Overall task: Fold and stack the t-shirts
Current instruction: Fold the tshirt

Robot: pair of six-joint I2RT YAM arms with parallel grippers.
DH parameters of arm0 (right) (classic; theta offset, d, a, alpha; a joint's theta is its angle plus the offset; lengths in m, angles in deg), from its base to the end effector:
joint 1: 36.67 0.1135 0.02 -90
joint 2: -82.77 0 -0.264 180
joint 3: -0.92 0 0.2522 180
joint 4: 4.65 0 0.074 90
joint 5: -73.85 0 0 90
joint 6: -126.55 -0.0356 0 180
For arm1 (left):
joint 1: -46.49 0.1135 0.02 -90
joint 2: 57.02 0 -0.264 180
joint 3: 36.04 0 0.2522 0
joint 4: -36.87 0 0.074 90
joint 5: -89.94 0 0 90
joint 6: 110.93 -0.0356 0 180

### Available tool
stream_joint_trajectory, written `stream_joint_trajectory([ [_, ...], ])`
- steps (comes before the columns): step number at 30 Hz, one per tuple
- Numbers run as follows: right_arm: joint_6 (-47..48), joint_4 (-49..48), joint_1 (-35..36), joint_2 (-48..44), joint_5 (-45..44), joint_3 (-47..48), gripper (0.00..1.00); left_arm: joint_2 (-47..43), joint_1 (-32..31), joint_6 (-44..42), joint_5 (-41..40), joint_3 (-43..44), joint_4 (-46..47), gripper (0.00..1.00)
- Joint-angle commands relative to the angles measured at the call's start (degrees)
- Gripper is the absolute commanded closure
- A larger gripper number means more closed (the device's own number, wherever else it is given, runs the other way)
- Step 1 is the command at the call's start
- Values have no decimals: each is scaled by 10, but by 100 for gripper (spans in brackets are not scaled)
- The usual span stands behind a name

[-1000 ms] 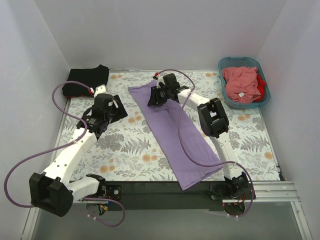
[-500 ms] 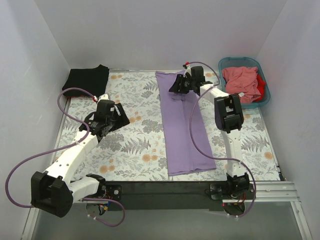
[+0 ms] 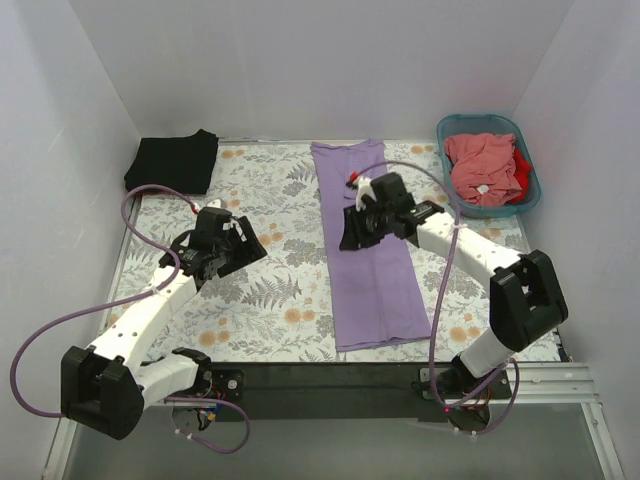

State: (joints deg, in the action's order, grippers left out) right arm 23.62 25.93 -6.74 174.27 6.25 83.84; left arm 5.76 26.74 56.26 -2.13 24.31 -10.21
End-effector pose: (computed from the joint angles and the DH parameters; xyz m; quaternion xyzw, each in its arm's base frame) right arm 0.3045 0.1910 0.2723 -0.2134 0.8639 0.3171 0.3279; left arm 0.2097 -0.0739 0.2542 -0.4563 0.8197 -0.2478 0.2421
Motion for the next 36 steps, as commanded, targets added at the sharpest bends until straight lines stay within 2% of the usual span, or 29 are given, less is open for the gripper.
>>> stream_joint_trajectory([
  [1, 19, 120, 67, -17, -104, -73, 61, -16, -4, 17, 45, -4, -22, 30],
  [3, 6, 122, 91, -26, -118, -108, 67, -12, -6, 23, 55, -5, -29, 30],
  [7, -17, 119, 147, -9, -128, -122, 72, -2, -11, 28, 75, -3, -37, 30],
  [17, -29, 124, 216, 129, -107, -27, 76, 7, -15, 38, 80, -9, -59, 31],
  [26, -28, 146, 249, 220, -77, 69, 75, -18, -19, 24, 64, -16, -92, 30],
  [32, -38, 157, 261, 199, -72, 129, 71, -27, -21, 32, 67, -24, -109, 30],
  [35, -38, 175, 261, 198, -81, 162, 67, -31, -23, 38, 68, -27, -114, 30],
  [36, -39, 191, 261, 185, -109, 162, 64, -31, -25, 39, 70, -26, -118, 30],
])
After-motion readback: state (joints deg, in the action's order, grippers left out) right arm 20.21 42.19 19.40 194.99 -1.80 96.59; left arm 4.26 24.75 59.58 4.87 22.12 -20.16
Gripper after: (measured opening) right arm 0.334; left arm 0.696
